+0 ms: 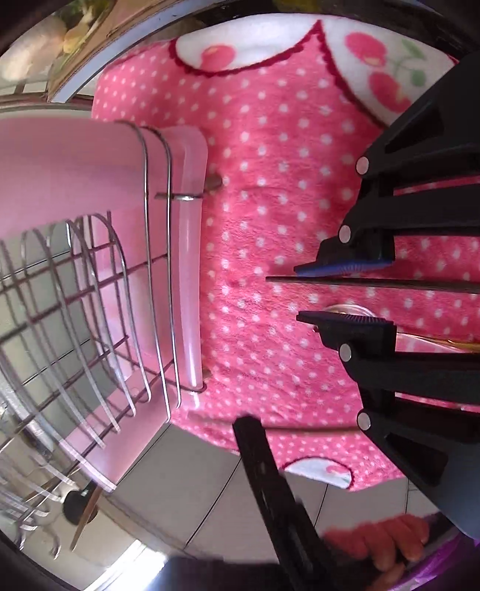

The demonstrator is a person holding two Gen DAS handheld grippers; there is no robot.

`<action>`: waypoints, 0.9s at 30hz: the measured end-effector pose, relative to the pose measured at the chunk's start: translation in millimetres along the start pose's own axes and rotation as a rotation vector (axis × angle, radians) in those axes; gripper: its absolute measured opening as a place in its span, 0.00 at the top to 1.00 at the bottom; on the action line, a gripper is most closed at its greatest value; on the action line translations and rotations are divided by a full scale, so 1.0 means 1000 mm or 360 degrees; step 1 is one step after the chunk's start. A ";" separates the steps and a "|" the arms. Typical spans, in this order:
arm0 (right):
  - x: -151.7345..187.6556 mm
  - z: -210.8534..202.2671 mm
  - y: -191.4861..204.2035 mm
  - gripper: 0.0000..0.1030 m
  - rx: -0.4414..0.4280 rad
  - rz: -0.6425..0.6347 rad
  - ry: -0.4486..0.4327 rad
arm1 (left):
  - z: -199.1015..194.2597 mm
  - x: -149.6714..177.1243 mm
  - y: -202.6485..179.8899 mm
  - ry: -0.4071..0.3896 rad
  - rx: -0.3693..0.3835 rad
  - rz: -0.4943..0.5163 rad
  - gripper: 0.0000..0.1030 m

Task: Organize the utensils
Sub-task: 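Grasp a wooden chopstick with the left tool while the right tool grasps a dark chopstick, then lift the wooden chopstick with the left tool while the right tool carries the dark chopstick over the cup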

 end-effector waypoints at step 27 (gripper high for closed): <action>0.012 -0.096 0.000 0.96 0.0039 0.0016 -0.0511 | -0.103 -0.018 0.008 -0.0443 0.0097 -0.0034 0.95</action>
Point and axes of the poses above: each gripper's, at about its wrist camera, not at the fingertips, and z roughly the way its jaws point, y to its left, x to its underside, the point moved 2 cm from there along z, roughly the way its jaws point, and after that the axes turned 11 degrees about -y, right-handed, at the moved point
